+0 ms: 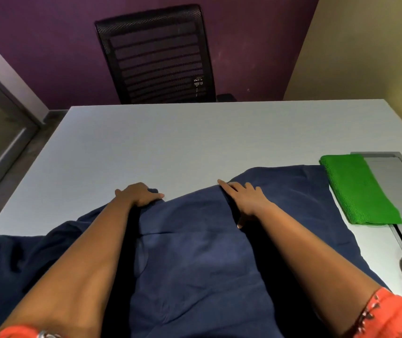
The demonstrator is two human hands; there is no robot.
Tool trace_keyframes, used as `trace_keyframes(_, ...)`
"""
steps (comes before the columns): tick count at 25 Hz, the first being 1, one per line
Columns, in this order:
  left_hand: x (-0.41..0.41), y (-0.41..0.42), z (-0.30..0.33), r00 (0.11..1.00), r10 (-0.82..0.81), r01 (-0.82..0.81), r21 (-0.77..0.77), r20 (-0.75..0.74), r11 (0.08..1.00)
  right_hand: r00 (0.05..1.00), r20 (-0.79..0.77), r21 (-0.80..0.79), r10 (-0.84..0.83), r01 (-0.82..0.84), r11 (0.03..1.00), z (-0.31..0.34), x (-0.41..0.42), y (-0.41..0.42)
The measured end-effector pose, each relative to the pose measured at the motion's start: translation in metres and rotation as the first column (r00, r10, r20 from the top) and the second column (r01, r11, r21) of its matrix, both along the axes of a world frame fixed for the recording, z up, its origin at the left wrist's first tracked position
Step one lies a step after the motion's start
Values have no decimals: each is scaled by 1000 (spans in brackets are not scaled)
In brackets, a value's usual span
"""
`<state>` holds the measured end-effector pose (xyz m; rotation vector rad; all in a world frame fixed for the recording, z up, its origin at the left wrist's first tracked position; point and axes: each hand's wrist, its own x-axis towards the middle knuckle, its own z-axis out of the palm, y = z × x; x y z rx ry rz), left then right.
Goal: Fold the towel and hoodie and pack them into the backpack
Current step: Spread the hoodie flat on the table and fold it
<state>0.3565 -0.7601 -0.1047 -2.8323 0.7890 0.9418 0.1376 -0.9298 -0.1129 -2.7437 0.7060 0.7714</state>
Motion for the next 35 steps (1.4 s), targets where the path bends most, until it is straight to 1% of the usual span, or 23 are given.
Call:
trace_keyframes(2, 5, 3, 2, 994, -48, 38, -99, -97, 994, 999, -28, -50, 17, -18, 999, 1, -3, 2)
trace_keyframes(3, 6, 5, 4, 995, -42, 25, -178, -95, 984, 999, -35, -64, 15, -18, 998, 1, -6, 4)
trace_keyframes(6, 0, 10, 11, 987, 155, -114, -471, 49, 875, 999, 43, -147, -16, 22, 989, -2, -18, 13)
trace_keyframes(8, -9, 15, 21, 940, 331, -188, -685, 82, 704, 991, 134, -212, -13, 42, 976, 0, -30, 19)
trace_keyframes(10, -15, 20, 36, 919, 394, -185, -859, 21, 477, 973, 232, -283, 12, 55, 958, 3, -40, 23)
trace_keyframes(12, -18, 23, 56, 915, 402, -159, -936, -21, 314, 920, 380, -345, 99, 42, 938, 8, -47, 25)
trace_keyframes(14, -15, 25, 78, 895, 443, -143, -974, -51, 178, 813, 538, -415, 223, 25, 910, 12, -54, 24)
trace_keyframes(15, -13, 26, 89, 876, 474, -151, -984, -87, 98, 778, 579, -384, 242, -2, 923, 14, -58, 23)
trace_keyframes(17, -9, 27, 107, 853, 495, -178, -984, -163, -16, 819, 562, -130, 118, -53, 990, 25, -64, 21)
trace_keyframes(19, -9, 29, 118, 881, 458, -150, -988, -123, 24, 883, 449, 231, -133, 29, 973, 35, -67, 18)
trace_keyframes(20, -9, 30, 121, 901, 422, -137, -989, -101, 56, 882, 379, 438, -280, 96, 894, 44, -67, 18)
trace_keyframes(21, -10, 33, 123, 920, 378, -145, -986, -103, 83, 868, 284, 614, -407, 161, 772, 52, -66, 17)
trace_keyframes(22, -10, 36, 126, 936, 329, -170, -979, -124, 114, 863, 189, 716, -469, 206, 667, 56, -66, 15)
trace_keyframes(23, -10, 39, 127, 952, 271, -193, -967, -142, 168, 889, 121, 745, -442, 212, 632, 59, -66, 14)
trace_keyframes(24, -10, 43, 126, 967, 214, -190, -946, -135, 261, 928, 62, 727, -368, 210, 654, 61, -68, 13)
trace_keyframes(26, -11, 49, 119, 987, 101, -160, -845, -126, 510, 969, -73, 634, -237, 229, 739, 60, -68, 13)
trace_keyframes(27, -12, 51, 115, 983, 61, -170, -747, -171, 643, 974, -128, 573, -187, 227, 788, 55, -69, 14)
trace_keyframes(29, -16, 53, 102, 945, 55, -204, -450, -321, 870, 966, -218, 483, -135, 227, 845, 43, -68, 20)
trace_keyframes(30, -16, 54, 94, 925, 92, -210, -294, -368, 932, 962, -238, 463, -133, 233, 855, 39, -66, 24)
trace_keyframes(31, -14, 54, 85, 927, 113, -180, -162, -357, 970, 963, -233, 448, -134, 228, 864, 36, -65, 26)
trace_keyframes(33, -13, 50, 70, 985, -18, 29, 60, -172, 998, 970, -204, 423, -129, 207, 882, 33, -62, 29)
trace_keyframes(34, -16, 47, 63, 992, -117, 124, 160, -51, 979, 974, -188, 411, -126, 195, 891, 33, -61, 29)
trace_keyframes(35, -20, 46, 54, 980, -192, 180, 203, 42, 962, 977, -167, 404, -132, 190, 895, 32, -60, 28)
